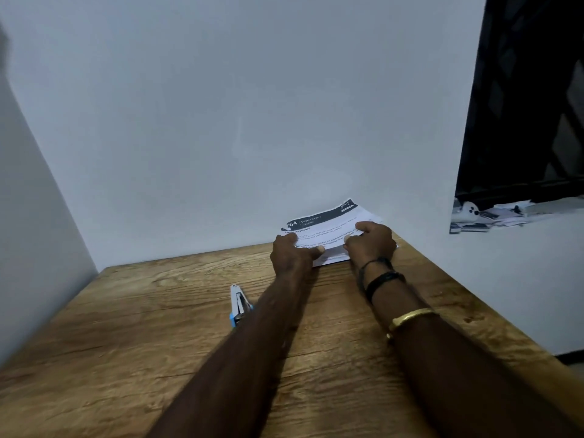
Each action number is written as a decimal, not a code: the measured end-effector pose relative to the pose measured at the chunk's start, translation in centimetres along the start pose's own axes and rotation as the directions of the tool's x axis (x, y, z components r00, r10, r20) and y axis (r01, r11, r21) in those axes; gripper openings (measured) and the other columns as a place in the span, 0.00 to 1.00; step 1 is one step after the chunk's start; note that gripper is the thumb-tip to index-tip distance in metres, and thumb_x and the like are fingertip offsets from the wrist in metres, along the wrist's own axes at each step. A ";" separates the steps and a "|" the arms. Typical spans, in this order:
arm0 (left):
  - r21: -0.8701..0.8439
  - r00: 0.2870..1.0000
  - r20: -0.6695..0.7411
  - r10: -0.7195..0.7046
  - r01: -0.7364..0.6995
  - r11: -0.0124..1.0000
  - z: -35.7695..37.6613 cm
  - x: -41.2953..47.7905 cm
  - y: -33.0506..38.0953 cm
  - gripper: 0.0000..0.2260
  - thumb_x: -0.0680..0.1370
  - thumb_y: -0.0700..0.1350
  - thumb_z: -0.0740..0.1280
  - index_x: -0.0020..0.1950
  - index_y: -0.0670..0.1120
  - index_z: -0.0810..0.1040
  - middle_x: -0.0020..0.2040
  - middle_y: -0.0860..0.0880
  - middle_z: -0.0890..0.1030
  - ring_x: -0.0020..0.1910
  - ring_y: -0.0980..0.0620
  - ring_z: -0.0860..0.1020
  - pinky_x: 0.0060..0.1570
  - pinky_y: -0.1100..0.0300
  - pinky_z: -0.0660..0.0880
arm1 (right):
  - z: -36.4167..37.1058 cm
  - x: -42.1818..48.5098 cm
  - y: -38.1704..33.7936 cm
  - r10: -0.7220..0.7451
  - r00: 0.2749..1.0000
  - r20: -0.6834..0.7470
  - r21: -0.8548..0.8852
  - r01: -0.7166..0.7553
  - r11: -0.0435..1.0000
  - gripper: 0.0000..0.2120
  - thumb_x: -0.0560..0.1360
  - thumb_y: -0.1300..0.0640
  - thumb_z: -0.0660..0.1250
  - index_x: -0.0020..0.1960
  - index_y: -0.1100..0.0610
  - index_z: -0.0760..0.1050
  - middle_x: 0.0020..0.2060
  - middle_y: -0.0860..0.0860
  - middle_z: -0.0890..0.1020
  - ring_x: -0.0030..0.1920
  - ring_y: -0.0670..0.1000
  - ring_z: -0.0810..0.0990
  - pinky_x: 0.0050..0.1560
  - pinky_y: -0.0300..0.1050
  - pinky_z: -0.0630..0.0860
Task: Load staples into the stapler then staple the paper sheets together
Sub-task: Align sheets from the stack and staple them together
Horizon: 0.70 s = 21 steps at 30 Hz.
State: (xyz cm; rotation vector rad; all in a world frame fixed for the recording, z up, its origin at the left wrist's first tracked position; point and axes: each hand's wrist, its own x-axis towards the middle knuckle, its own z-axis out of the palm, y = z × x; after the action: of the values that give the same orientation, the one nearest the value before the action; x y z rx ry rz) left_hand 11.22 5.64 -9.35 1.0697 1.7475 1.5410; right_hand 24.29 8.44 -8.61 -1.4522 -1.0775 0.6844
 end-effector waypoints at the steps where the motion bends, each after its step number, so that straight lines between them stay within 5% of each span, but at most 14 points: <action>1: 0.029 1.000 0.008 0.002 -0.002 1.000 0.4 0.1 0.1 0.35 0.66 0.42 0.83 0.70 0.41 0.74 0.69 0.44 0.77 0.68 0.46 0.75 0.66 0.61 0.70 | -0.1 0.3 0.1 0.008 1.000 -0.007 -0.016 -0.008 1.000 0.19 0.72 0.66 0.72 0.63 0.58 0.81 0.63 0.56 0.82 0.65 0.59 0.79 0.69 0.47 0.74; 5: 0.121 0.999 0.047 0.014 -0.020 0.992 1.8 0.6 -0.3 0.33 0.65 0.42 0.83 0.66 0.41 0.75 0.64 0.43 0.78 0.61 0.45 0.78 0.65 0.52 0.76 | -0.4 1.1 0.8 0.033 0.999 -0.037 -0.082 -0.036 0.996 0.18 0.74 0.66 0.69 0.64 0.59 0.81 0.65 0.56 0.81 0.68 0.59 0.77 0.67 0.44 0.72; 10: 0.349 0.993 0.083 0.087 -0.111 0.931 2.7 0.9 -0.7 0.22 0.67 0.44 0.81 0.57 0.43 0.78 0.59 0.44 0.81 0.59 0.45 0.79 0.57 0.57 0.75 | -0.6 1.9 1.5 0.065 0.997 -0.037 -0.190 -0.071 0.979 0.12 0.72 0.66 0.71 0.56 0.62 0.83 0.58 0.56 0.84 0.61 0.60 0.80 0.58 0.44 0.76; 12: 0.396 0.991 0.071 0.111 -0.130 0.909 2.8 0.8 -0.6 0.15 0.67 0.43 0.80 0.44 0.49 0.75 0.54 0.44 0.82 0.56 0.46 0.80 0.51 0.60 0.73 | -0.5 2.2 1.6 0.075 0.997 -0.030 -0.211 -0.080 0.974 0.13 0.72 0.65 0.72 0.56 0.59 0.83 0.59 0.55 0.84 0.63 0.59 0.79 0.58 0.44 0.76; 15: 0.452 0.989 0.091 0.119 -0.148 0.879 2.9 0.5 -0.6 0.21 0.68 0.43 0.79 0.32 0.49 0.65 0.41 0.48 0.76 0.48 0.46 0.80 0.49 0.59 0.76 | -0.4 2.3 1.5 0.082 0.997 -0.008 -0.227 -0.082 0.970 0.12 0.69 0.64 0.75 0.53 0.60 0.84 0.52 0.54 0.87 0.59 0.56 0.82 0.54 0.41 0.78; 18: 0.450 0.985 0.133 0.106 -0.155 0.879 2.9 0.2 -0.4 0.18 0.69 0.42 0.78 0.33 0.48 0.68 0.43 0.47 0.78 0.51 0.44 0.82 0.53 0.55 0.79 | -0.1 2.1 1.6 0.129 0.991 0.027 -0.197 -0.121 0.973 0.05 0.69 0.63 0.72 0.45 0.62 0.82 0.33 0.53 0.87 0.41 0.52 0.88 0.45 0.42 0.83; 20: 0.398 0.982 0.162 0.099 -0.157 0.904 2.4 0.5 0.0 0.10 0.70 0.42 0.78 0.46 0.46 0.78 0.54 0.43 0.81 0.59 0.43 0.81 0.59 0.52 0.79 | 0.0 1.9 1.5 0.128 0.991 0.034 -0.190 -0.119 0.975 0.05 0.69 0.63 0.71 0.45 0.62 0.81 0.37 0.56 0.87 0.42 0.56 0.88 0.49 0.46 0.84; 21: 0.402 0.980 0.165 0.110 -0.169 0.900 2.0 0.7 0.2 0.15 0.71 0.43 0.78 0.56 0.44 0.80 0.60 0.42 0.81 0.63 0.43 0.79 0.63 0.52 0.77 | 0.0 1.8 1.5 0.105 0.994 0.034 -0.210 -0.096 0.973 0.07 0.70 0.63 0.71 0.47 0.62 0.81 0.44 0.57 0.87 0.48 0.58 0.87 0.52 0.44 0.81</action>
State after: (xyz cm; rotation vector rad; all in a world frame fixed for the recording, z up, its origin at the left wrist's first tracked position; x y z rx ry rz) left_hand 12.58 7.31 -9.46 1.5016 1.9857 1.1609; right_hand 25.41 10.17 -9.72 -1.6878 -1.1434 0.6942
